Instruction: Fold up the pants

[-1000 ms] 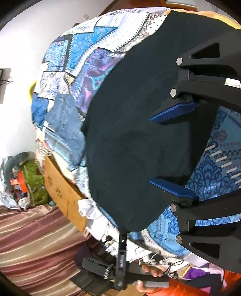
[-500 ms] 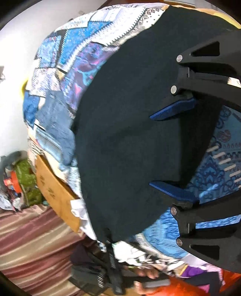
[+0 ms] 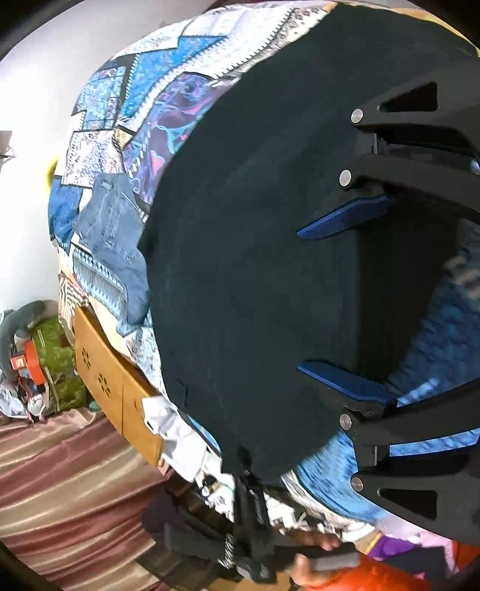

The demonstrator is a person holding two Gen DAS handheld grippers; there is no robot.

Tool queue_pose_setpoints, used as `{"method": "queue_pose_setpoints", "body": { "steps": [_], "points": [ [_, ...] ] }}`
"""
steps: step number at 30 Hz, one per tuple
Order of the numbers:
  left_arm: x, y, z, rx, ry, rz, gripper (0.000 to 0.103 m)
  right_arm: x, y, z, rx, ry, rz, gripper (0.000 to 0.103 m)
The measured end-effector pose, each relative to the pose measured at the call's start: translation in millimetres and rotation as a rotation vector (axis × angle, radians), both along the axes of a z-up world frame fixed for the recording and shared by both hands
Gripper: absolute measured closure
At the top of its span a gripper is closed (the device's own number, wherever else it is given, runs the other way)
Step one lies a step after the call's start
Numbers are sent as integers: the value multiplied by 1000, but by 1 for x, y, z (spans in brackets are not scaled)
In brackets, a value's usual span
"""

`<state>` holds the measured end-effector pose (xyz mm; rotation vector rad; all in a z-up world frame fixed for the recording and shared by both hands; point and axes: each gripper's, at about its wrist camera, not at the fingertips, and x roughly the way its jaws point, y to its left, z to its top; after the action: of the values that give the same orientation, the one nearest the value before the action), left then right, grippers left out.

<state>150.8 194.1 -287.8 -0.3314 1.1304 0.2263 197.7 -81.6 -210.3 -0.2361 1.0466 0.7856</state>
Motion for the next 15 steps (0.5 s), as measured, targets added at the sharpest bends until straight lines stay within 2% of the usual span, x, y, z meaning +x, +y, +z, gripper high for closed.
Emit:
{"method": "queue_pose_setpoints", "body": {
  "steps": [1,3,5,9,12,15],
  "points": [
    [0,1,2,18,6,1,59,-2,-6,3,18,20,0,38],
    [-1,2,10,53,12,-1,56,-3,-21,8,61,64,-8,38],
    [-3,1,22,65,3,-10,54,-4,-34,13,86,70,-35,38],
    [1,-8,52,110,-57,-20,34,-1,-85,31,119,-5,-146,38],
    [14,-23,72,117,-106,-45,25,9,-138,41,130,-53,-270,38],
    [35,-46,83,108,-138,-79,20,22,-185,40,97,-92,-389,38]
  ]
}}
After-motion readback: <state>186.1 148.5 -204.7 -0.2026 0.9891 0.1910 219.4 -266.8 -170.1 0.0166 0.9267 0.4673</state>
